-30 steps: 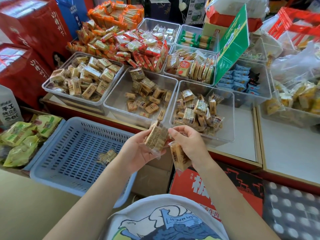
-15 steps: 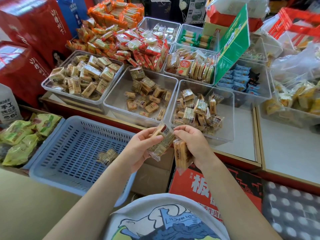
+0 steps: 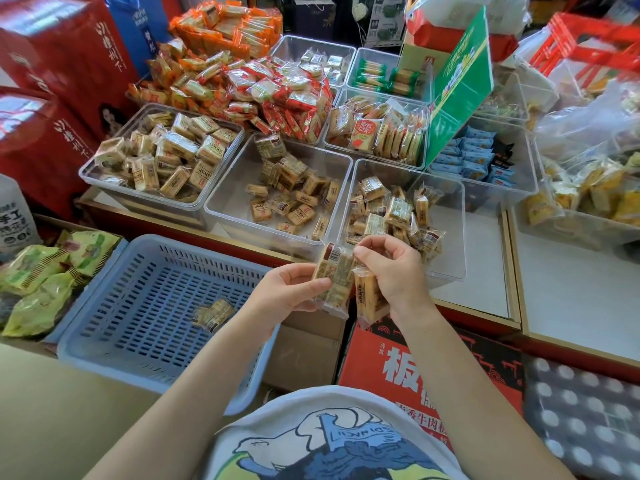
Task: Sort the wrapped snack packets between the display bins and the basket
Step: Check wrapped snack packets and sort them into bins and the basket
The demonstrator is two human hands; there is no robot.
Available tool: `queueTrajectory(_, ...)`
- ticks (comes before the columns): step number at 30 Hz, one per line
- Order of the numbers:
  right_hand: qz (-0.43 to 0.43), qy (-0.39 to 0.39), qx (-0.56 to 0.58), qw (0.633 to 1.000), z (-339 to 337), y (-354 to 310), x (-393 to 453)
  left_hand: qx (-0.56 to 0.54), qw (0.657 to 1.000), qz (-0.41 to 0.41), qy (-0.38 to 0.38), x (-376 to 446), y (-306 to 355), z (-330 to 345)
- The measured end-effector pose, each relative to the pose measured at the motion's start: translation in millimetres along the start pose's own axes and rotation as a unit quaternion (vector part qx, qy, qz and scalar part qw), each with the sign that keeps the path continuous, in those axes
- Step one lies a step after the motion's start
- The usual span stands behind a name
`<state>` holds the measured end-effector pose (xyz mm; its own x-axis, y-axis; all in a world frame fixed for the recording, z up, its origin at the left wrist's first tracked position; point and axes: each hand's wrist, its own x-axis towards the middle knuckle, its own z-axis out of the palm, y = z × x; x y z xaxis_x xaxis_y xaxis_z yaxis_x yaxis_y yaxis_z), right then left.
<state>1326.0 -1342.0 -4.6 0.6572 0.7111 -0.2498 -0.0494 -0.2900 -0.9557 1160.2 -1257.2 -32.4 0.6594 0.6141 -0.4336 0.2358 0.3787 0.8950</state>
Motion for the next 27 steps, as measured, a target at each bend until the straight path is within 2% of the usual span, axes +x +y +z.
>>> queueTrajectory(4,0.019,-0.009,0.003,1.0,-1,-1,1,-0.016,1.0,0.012,0.02,1,2,-2)
queueTrajectory(8,0.054,-0.093,-0.067,0.992,-1,4,1,-0.113,0.99,-0.013,0.078,4,2,-4)
queueTrajectory(12,0.083,-0.145,-0.118,0.979,7,8,-7,-0.152,0.982,-0.016,0.112,4,2,-3)
queueTrajectory(16,0.075,-0.137,-0.097,0.983,11,8,-10,-0.195,0.975,-0.011,0.103,3,4,1)
queueTrajectory(20,0.074,-0.117,-0.021,0.99,13,9,-11,-0.209,0.973,-0.001,0.096,1,7,4)
queueTrajectory(27,0.048,-0.148,0.02,0.988,15,11,-12,-0.228,0.971,0.004,0.07,-1,8,8)
